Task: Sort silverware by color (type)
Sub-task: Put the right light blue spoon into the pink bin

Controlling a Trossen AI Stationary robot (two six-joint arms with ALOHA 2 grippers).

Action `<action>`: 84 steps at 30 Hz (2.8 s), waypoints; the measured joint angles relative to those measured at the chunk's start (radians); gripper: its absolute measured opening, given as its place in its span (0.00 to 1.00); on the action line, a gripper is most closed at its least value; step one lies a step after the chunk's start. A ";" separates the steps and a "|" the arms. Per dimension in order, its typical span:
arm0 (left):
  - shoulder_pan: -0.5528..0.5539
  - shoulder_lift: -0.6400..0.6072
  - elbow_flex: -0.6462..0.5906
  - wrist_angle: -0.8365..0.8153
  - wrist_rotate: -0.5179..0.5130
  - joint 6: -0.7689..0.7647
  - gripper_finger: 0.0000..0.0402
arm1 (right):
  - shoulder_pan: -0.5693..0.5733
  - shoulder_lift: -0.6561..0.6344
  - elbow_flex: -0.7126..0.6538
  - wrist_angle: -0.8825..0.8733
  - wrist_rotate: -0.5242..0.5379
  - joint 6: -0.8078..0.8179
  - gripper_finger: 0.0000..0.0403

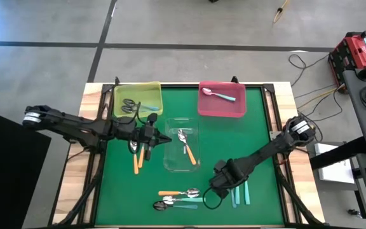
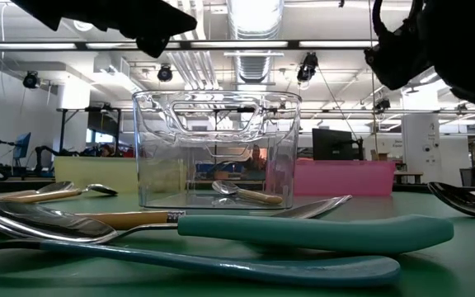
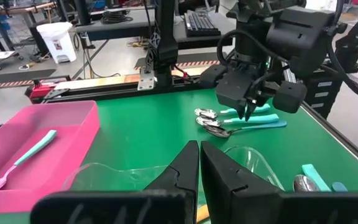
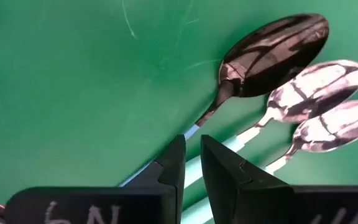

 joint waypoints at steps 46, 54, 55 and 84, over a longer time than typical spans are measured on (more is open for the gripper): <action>-0.034 0.013 0.007 0.025 -0.005 0.021 0.00 | 0.032 0.004 0.002 0.081 0.014 0.027 0.43; -0.048 0.013 0.007 0.025 -0.005 0.022 0.00 | 0.093 0.004 -0.006 -0.074 0.020 0.177 0.45; -0.048 0.013 0.007 0.025 -0.005 0.023 0.00 | 0.098 0.004 -0.010 -0.067 0.023 0.198 0.45; -0.047 0.013 0.007 0.025 -0.005 0.030 0.00 | 0.113 -0.005 -0.211 0.146 0.047 0.330 0.41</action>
